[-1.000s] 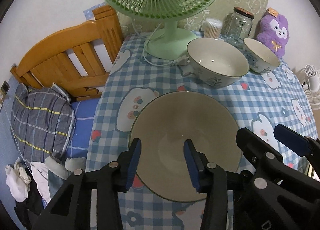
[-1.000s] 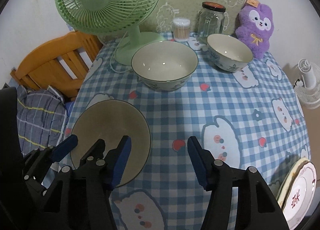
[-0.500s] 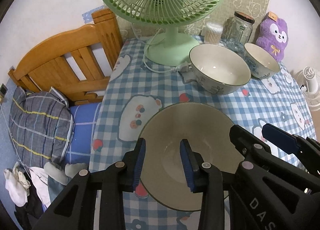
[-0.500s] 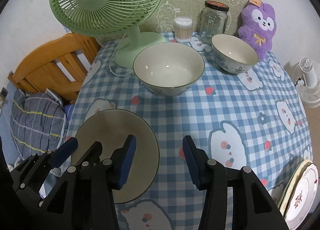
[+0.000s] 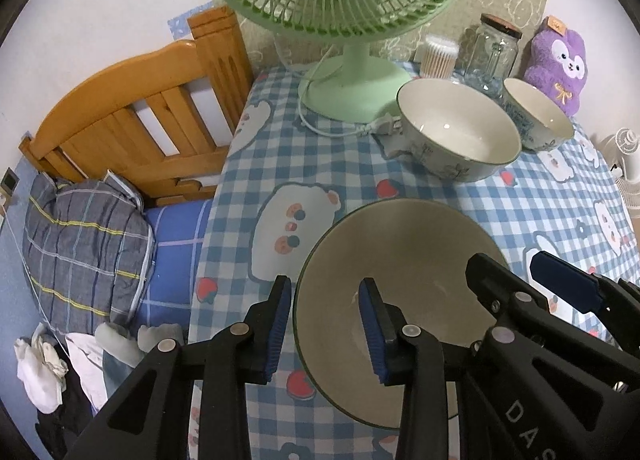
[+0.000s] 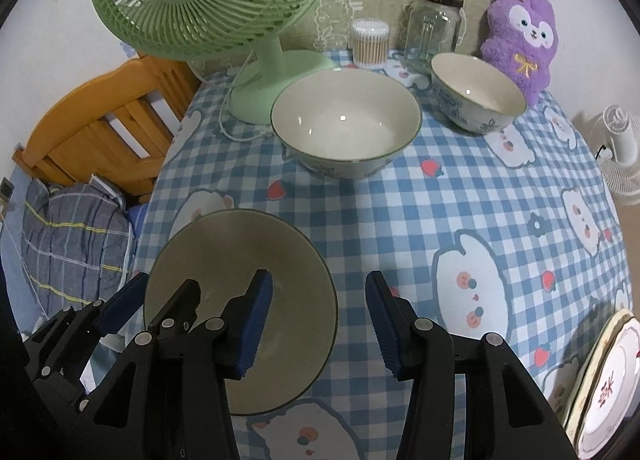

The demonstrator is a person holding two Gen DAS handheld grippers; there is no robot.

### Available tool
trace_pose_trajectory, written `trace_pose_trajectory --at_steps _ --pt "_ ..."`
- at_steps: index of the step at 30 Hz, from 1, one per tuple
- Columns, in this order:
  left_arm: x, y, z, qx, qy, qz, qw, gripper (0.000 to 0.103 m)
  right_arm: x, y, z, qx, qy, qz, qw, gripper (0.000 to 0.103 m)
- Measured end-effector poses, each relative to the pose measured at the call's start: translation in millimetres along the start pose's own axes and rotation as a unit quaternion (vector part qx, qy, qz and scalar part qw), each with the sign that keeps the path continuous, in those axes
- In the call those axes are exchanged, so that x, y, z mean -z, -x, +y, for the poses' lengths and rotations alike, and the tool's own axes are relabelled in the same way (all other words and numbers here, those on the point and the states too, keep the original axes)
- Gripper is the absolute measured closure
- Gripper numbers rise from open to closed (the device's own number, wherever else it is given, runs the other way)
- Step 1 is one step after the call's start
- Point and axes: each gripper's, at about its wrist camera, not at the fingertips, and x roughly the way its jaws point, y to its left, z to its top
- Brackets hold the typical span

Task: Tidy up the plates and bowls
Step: 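Close both grippers on the cream bowl's rim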

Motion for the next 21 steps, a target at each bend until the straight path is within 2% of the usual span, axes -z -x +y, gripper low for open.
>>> trace_pose_trajectory --at_steps 2,11,14,21 --pt "1.1 -4.1 0.3 0.002 0.001 0.004 1.0000 0.070 1.3 -3.9 -0.5 0.001 -0.002 0.004 1.000 0.053" --pt "7.6 -19.7 0.1 -0.007 0.005 0.017 0.9998 0.078 4.8 -21.4 0.3 0.004 0.009 0.027 1.000 0.082" --pt "8.7 -23.4 1.1 -0.012 0.003 0.019 0.9997 0.084 5.9 -23.6 2.4 0.009 0.013 0.022 1.000 0.083" --pt "9.1 -24.6 2.1 -0.013 0.001 0.021 0.9997 0.085 5.3 -26.0 1.1 0.010 0.014 0.024 1.000 0.083"
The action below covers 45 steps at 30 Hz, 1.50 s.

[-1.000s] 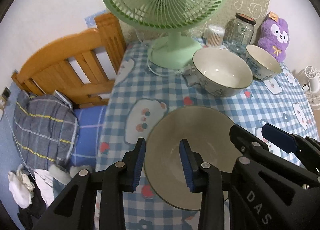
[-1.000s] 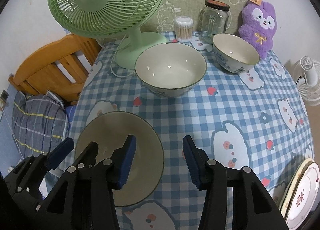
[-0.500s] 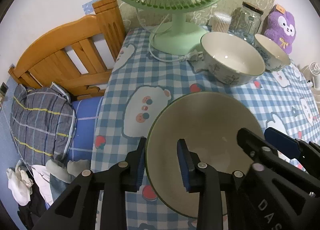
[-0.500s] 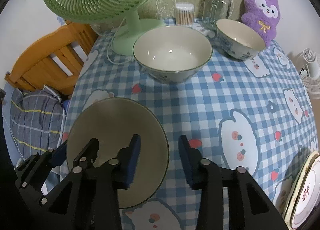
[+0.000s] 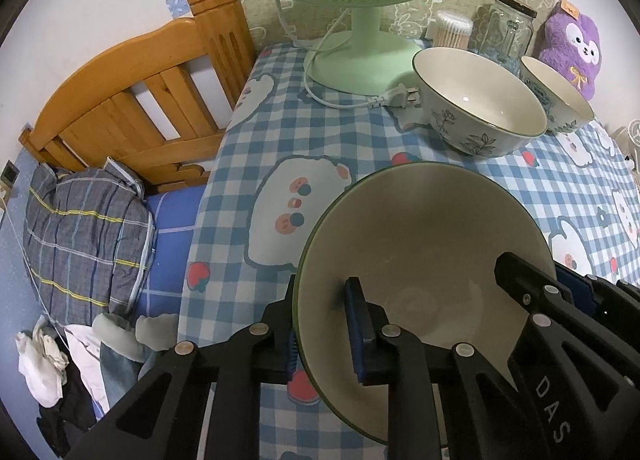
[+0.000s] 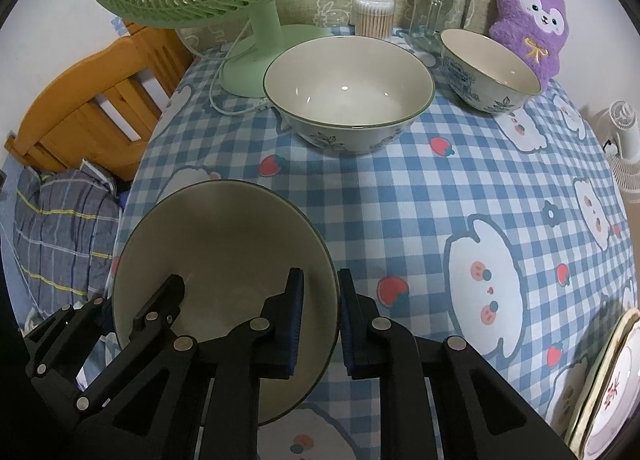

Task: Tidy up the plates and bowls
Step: 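Close both grippers on the cream bowl's rim, then lift the cream bowl with both grippers and carry it toward the plate stack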

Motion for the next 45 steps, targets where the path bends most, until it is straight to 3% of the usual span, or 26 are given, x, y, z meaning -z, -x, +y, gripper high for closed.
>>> trace_pose_trajectory --at_steps 17,45 --pt "7.2 25.5 -21.9 0.014 -0.010 -0.003 0.9998 0.087 12.7 31.1 -22.1 0.016 -0.007 -0.016 1.000 0.083" --pt "58.2 106.4 -114.7 0.022 -0.009 -0.033 0.9992 0.087 77.3 118.3 -122.8 0.024 -0.011 -0.051 0.998 0.083"
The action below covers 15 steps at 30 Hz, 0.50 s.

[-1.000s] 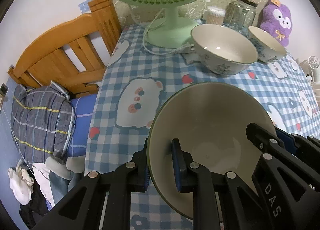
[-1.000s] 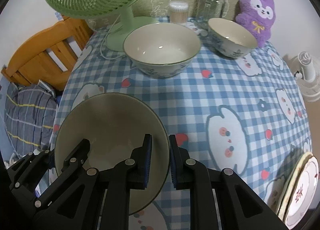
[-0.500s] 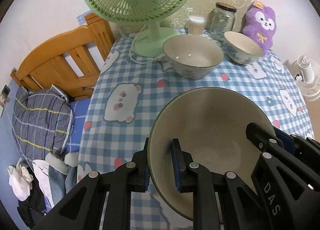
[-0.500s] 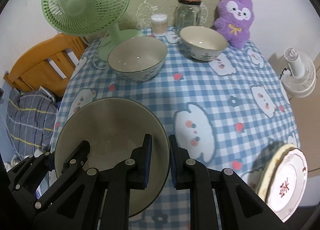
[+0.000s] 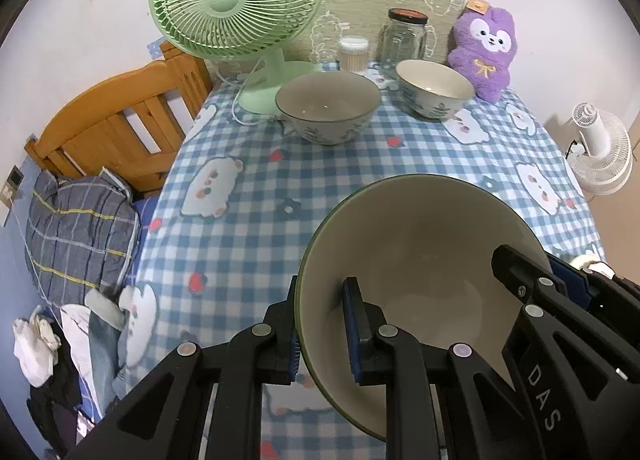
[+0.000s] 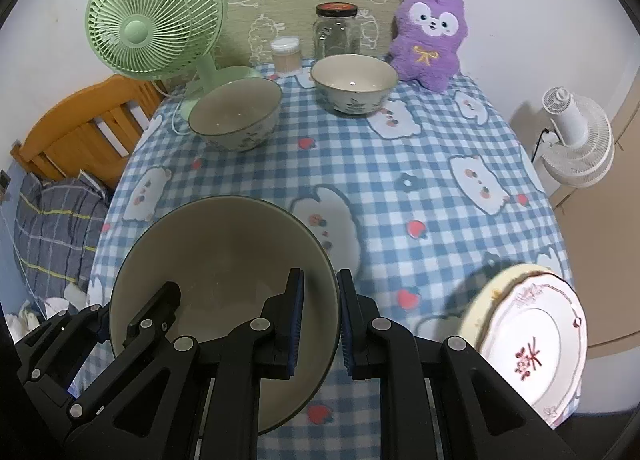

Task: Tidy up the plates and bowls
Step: 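Lift the cream bowl with both grippers and carry it toward the plate stack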

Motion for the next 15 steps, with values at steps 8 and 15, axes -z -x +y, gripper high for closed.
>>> trace_pose_trajectory --at_steps 8,15 --pt "23.3 7.2 -22.9 0.003 -0.003 0.001 1.0000 0.087 23.3 4.5 -20.6 0.002 -0.002 0.003 1.000 0.083" --pt "40.5 7.6 -35.6 0.006 -0.002 0.003 1.0000 0.087 40.1 5.1 -33.4 0.006 -0.002 0.003 1.000 0.083"
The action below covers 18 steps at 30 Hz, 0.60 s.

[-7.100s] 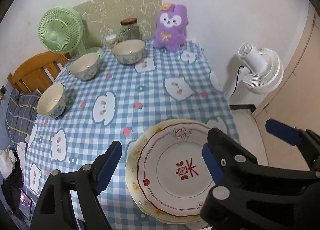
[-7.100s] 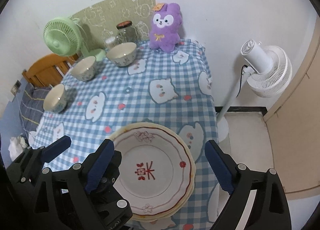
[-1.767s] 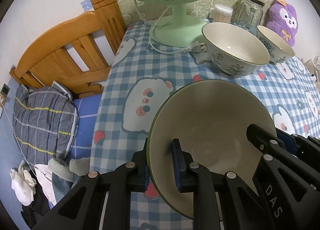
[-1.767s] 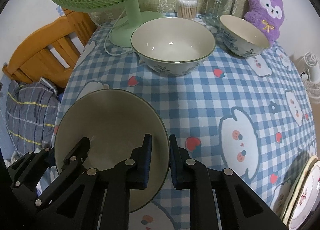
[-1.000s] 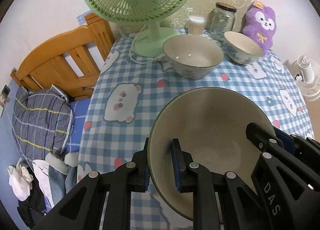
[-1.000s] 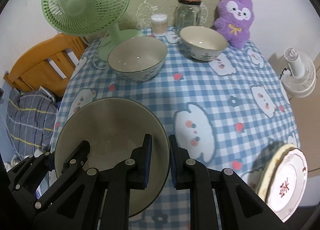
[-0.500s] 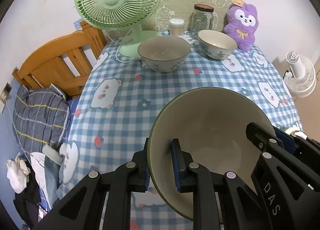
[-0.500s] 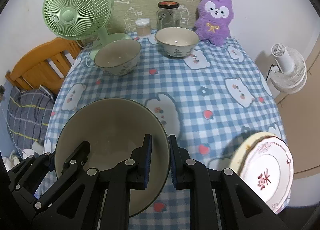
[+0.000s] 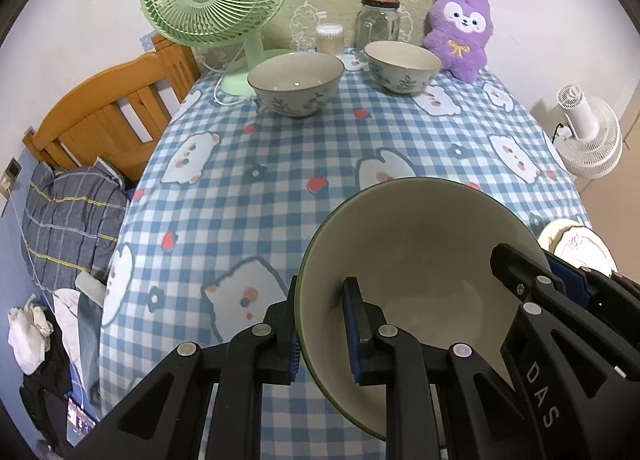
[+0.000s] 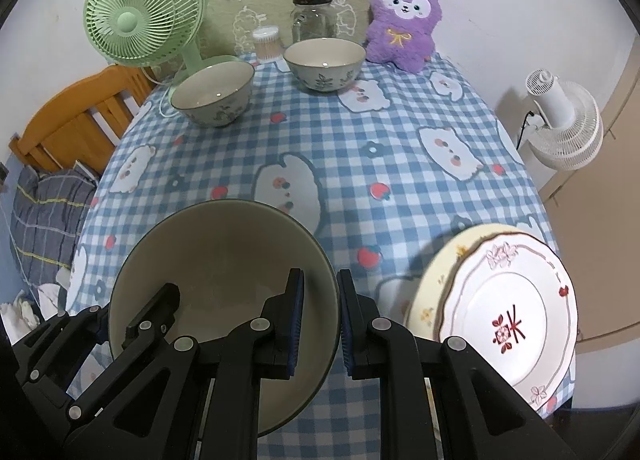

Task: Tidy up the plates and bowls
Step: 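Lift the cream bowl with both grippers and carry it toward the plate stack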

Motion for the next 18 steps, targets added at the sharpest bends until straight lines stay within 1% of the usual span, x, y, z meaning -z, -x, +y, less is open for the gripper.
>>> trace_pose_trajectory --at_steps 9,18 --pt "21.4 -6.8 -14.0 0.010 -0.002 0.006 0.9999 0.087 18.4 -10.1 -11.9 0.008 0.010 0.011 1.000 0.083" --pt "37.7 -9.0 -21.8 0.010 0.002 0.015 0.9998 0.087 31.7 -15.9 -17.3 0.008 0.016 0.021 1.000 0.083"
